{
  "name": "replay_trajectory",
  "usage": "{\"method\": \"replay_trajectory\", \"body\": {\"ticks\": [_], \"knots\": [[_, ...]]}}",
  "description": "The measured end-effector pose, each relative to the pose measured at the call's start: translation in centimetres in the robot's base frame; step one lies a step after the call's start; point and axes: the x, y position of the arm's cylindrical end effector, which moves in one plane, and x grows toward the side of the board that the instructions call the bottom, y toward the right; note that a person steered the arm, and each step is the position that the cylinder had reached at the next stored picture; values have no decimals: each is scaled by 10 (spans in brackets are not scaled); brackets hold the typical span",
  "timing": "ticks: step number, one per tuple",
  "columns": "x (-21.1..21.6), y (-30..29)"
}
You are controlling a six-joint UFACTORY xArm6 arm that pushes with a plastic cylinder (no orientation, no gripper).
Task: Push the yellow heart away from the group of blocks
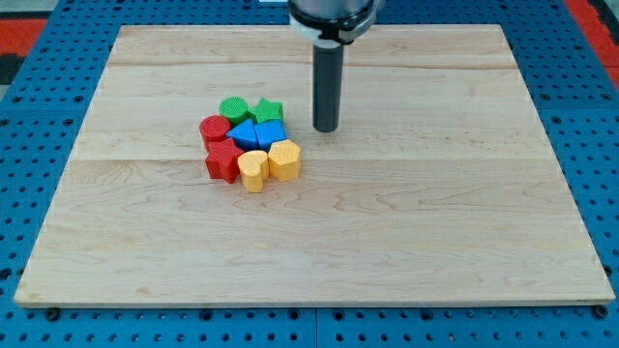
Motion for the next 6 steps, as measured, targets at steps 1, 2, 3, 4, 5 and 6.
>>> {"method": "replay_trajectory", "body": {"ticks": [1,2,3,4,5,6], "knots": [[17,-14],[33,-23],[51,-46],[64,-76],[72,-104],[77,-129]]}}
